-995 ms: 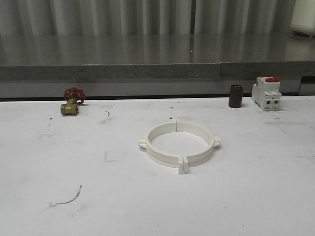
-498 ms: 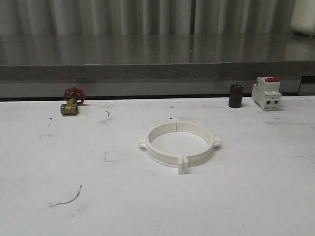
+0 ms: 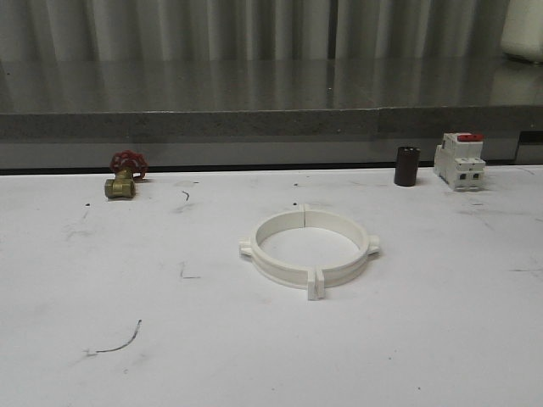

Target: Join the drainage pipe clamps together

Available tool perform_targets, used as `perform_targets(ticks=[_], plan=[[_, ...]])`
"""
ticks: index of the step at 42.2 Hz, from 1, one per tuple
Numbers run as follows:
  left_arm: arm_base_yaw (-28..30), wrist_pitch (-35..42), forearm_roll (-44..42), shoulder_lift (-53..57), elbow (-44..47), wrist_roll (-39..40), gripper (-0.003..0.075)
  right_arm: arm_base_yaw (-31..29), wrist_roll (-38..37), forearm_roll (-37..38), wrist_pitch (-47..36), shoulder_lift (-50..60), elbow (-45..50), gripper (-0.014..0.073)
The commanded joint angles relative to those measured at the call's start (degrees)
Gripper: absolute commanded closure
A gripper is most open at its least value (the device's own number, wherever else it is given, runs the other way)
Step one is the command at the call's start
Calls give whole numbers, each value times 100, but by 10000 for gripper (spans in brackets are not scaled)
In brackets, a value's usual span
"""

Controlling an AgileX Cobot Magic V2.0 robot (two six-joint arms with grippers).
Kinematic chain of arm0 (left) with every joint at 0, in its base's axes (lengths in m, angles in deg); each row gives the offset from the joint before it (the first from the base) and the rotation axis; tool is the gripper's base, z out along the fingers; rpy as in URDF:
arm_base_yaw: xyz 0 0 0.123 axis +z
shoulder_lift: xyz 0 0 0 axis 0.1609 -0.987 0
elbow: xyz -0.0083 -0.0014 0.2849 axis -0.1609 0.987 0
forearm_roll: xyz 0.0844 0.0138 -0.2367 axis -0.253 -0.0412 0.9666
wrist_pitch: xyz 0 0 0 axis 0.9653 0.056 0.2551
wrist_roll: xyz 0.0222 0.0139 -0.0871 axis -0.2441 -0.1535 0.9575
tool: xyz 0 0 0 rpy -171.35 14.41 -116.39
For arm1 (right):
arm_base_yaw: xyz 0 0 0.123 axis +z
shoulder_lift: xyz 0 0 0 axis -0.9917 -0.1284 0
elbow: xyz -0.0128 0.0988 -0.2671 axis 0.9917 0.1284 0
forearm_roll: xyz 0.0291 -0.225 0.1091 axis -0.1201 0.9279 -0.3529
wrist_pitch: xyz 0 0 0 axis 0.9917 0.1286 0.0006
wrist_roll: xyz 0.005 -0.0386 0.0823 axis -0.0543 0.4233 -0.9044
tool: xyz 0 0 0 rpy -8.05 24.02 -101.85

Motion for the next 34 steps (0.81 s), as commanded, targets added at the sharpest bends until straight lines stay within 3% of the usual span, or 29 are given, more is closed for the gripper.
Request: perform_targets(ticks=[1,34], plan=[[17,511,53,58,132,145,741,-33,8,36,-362,6,-153,662],[70,511,-166,58,132,355,741,-33,8,36,-362,6,-153,662]])
